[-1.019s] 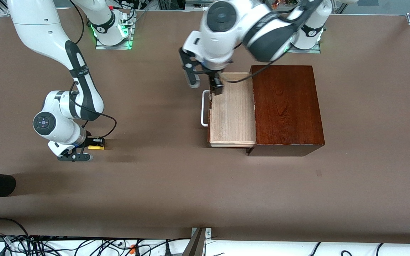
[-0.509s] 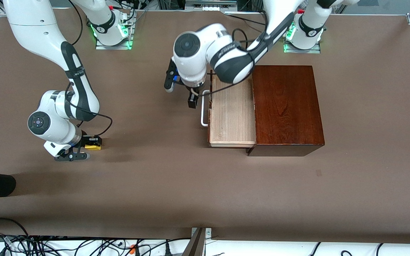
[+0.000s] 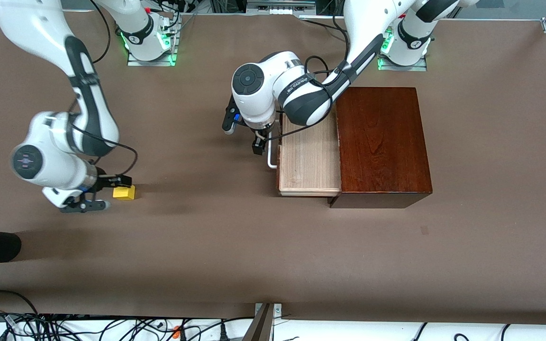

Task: Open drawer, take yellow block, close drawer
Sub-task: 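Carry the cube away with the right gripper while the left gripper reaches the handle, then open the right gripper to set the yellow cube on the table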

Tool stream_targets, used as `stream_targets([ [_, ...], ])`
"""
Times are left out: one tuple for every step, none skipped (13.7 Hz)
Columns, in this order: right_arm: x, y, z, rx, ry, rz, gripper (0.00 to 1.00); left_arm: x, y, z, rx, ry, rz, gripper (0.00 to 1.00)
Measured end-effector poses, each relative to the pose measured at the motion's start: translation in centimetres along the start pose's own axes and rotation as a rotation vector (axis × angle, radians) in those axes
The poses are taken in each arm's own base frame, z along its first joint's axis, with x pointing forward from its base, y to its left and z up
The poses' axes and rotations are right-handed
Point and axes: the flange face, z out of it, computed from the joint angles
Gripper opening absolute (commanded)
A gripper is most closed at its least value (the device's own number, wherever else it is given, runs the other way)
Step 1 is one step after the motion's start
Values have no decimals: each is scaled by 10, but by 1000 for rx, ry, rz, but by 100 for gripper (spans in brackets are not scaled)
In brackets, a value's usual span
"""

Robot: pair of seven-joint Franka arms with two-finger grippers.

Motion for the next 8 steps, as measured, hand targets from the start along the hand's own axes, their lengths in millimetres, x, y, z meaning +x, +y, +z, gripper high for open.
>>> stream_targets([
  [-3,3,-34,4,-25,1,100,-1,-1,0,2,-5,0,100],
  [-7,6,-73,1,-46,1,100,-4,-2,1,4,-18,-1,100],
  [-13,8,-112,-4,-58,0,100,-7,-3,3,2,-33,-3,100],
  [-19,7,-146,-8,-65,-3,100,-10,-4,5,-4,-50,-9,100],
  [-25,6,-171,-9,-70,-5,100,-13,-4,7,-11,-60,-23,100],
  [-31,5,-192,-9,-69,-6,100,-13,-4,7,-13,-63,-41,100],
  [-35,5,-208,-10,-59,-6,100,-13,-4,7,-15,-66,-60,100],
  [-39,6,-220,-11,-43,-4,100,-14,-4,7,-17,-70,-78,100],
])
